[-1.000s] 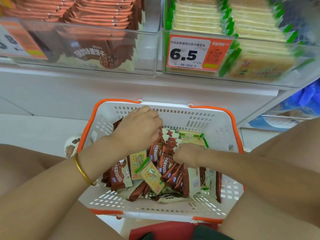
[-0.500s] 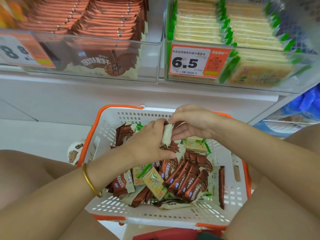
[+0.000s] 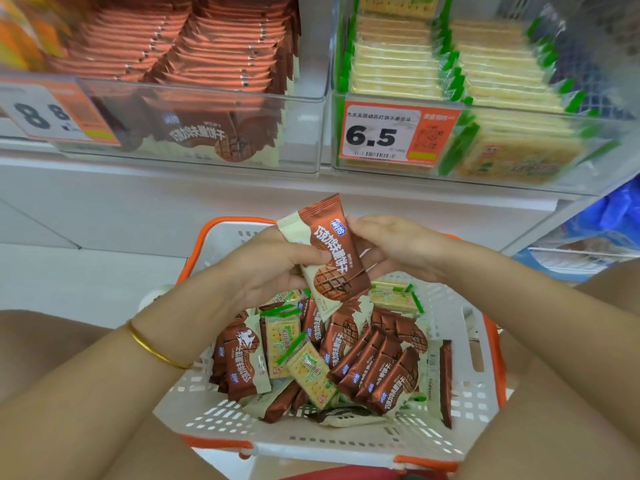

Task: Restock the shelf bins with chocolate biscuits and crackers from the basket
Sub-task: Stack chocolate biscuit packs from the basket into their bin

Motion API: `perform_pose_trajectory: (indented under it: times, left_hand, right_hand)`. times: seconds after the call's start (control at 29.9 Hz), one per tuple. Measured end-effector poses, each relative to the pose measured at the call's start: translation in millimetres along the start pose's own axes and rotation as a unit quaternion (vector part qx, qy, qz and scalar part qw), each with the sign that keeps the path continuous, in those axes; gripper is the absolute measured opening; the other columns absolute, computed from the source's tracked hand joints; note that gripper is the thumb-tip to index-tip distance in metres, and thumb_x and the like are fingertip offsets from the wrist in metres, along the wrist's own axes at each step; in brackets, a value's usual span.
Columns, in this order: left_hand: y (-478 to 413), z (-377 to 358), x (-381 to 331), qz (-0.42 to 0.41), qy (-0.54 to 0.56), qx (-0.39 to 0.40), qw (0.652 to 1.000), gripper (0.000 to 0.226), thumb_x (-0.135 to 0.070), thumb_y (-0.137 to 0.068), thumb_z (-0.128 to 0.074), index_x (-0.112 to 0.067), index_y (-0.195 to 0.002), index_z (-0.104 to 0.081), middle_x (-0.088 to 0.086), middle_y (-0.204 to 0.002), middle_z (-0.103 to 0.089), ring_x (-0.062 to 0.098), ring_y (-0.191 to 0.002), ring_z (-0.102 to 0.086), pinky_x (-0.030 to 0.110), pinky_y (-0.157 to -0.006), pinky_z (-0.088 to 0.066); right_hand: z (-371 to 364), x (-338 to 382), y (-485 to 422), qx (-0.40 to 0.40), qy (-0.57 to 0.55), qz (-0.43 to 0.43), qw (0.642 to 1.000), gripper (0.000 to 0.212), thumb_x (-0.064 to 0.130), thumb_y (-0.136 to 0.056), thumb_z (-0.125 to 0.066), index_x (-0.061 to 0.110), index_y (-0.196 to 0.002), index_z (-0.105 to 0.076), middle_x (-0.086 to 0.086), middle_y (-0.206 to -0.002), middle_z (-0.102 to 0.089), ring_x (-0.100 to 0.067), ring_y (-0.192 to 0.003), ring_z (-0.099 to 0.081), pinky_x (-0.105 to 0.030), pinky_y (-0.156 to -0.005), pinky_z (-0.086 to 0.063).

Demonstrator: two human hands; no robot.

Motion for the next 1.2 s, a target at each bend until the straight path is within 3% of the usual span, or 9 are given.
perform_pose_trajectory:
  times: [0.13, 0.27, 0.4, 0.57, 0.67, 0.77, 0.9, 1.0, 1.2]
  left_hand:
    - [9, 1, -13, -0.013, 0.054, -0.005, 0.998, 0.021, 0.007, -0.087, -0.056, -0.008, -0.098, -0.066, 0.009, -0.091, -0.073, 0.021, -0.081, -0.068, 0.036, -0.075, -0.059]
    - [28, 11, -35, -0.062, 0.030, -0.001, 0.998, 0.019, -0.004, -0.084, -0.061, -0.009, -0.101, -0.065, 0.009, -0.092, -0.072, 0.020, -0.080, -0.068, 0.033, -0.073, -0.059]
    - [52, 26, -66, -0.090, -0.037, 0.019, 0.995, 0.041, -0.031, -0.068, -0.066, -0.012, -0.104, -0.065, 0.009, -0.094, -0.071, 0.018, -0.075, -0.068, 0.031, -0.071, -0.059]
    - [81, 59, -124, -0.194, -0.045, -0.079, 0.977, 0.026, -0.036, -0.081, -0.059, -0.012, -0.091, -0.062, 0.007, -0.075, -0.065, 0.012, -0.055, -0.061, 0.023, -0.049, -0.052]
    - [95, 92, -161, -0.310, -0.106, -0.239, 0.914, 0.012, -0.022, -0.094, -0.054, -0.015, -0.084, -0.055, 0.002, -0.072, -0.063, 0.007, -0.048, -0.054, 0.020, -0.041, -0.044]
    - [104, 117, -191, -0.405, -0.265, -0.384, 0.786, 0.011, -0.021, -0.089, -0.052, -0.024, -0.079, -0.054, -0.008, -0.076, -0.061, 0.010, -0.068, -0.057, 0.027, -0.061, -0.047]
    - [80, 131, -202, -0.371, -0.486, -0.392, 0.687, 0.023, -0.037, -0.087, -0.047, -0.023, -0.091, -0.065, -0.004, -0.093, -0.065, 0.026, -0.097, -0.057, 0.041, -0.086, -0.046]
    - [64, 139, -203, -0.319, -0.576, -0.379, 0.651, 0.032, -0.041, -0.093, -0.043, -0.022, -0.101, -0.068, -0.001, -0.104, -0.065, 0.028, -0.107, -0.050, 0.041, -0.088, -0.036]
    - [40, 139, -207, -0.300, -0.628, -0.320, 0.643, 0.051, -0.053, -0.086, -0.023, -0.026, -0.103, -0.063, -0.008, -0.101, -0.061, 0.021, -0.105, -0.047, 0.036, -0.087, -0.033]
  right_hand:
    - [-10, 10, 6, 0.048, -0.067, 0.018, 0.996, 0.048, 0.050, -0.088, -0.046, 0.013, -0.116, -0.058, -0.013, -0.110, -0.069, -0.029, -0.097, -0.068, -0.044, -0.082, -0.056]
    - [-16, 42, 23, 0.065, -0.046, 0.092, 0.993, 0.027, 0.011, -0.086, -0.062, 0.011, -0.113, -0.055, -0.012, -0.100, -0.070, -0.021, -0.084, -0.069, -0.030, -0.069, -0.058]
    - [-10, 98, 50, 0.063, 0.011, 0.159, 0.985, 0.039, 0.025, -0.070, -0.066, 0.010, -0.107, -0.060, -0.012, -0.096, -0.072, -0.020, -0.080, -0.070, -0.030, -0.068, -0.058]
    - [-1, 185, 66, -0.001, 0.045, 0.250, 0.967, 0.026, 0.024, -0.068, -0.068, 0.014, -0.091, -0.064, -0.005, -0.082, -0.072, -0.013, -0.064, -0.067, -0.024, -0.060, -0.056]
    - [13, 230, 47, -0.106, 0.073, 0.278, 0.952, 0.008, 0.017, -0.086, -0.066, 0.018, -0.092, -0.061, -0.001, -0.081, -0.069, -0.010, -0.059, -0.065, -0.025, -0.050, -0.055]
    - [19, 258, 5, -0.145, 0.081, 0.227, 0.960, 0.008, 0.017, -0.090, -0.063, 0.013, -0.093, -0.057, -0.006, -0.083, -0.069, -0.011, -0.059, -0.067, -0.028, -0.049, -0.056]
    - [22, 286, -56, -0.181, 0.125, 0.180, 0.959, 0.028, 0.013, -0.083, -0.071, 0.007, -0.108, -0.059, -0.012, -0.096, -0.070, -0.014, -0.062, -0.068, -0.025, -0.046, -0.053]
    - [21, 323, -88, -0.273, 0.297, 0.239, 0.883, 0.052, 0.021, -0.080, -0.076, 0.010, -0.124, -0.051, -0.007, -0.114, -0.060, -0.017, -0.086, -0.062, -0.026, -0.063, -0.052]
    - [3, 376, -158, -0.331, 0.487, 0.293, 0.754, 0.039, 0.030, -0.087, -0.066, 0.020, -0.122, -0.051, -0.004, -0.123, -0.057, -0.026, -0.110, -0.055, -0.035, -0.083, -0.045]
Point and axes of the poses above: each hand's wrist, its own y-axis away from the middle knuckle, its own z-axis out of the back of the hand, x = y × z, the point moved 7 cm from there along -y, towards the middle knuckle
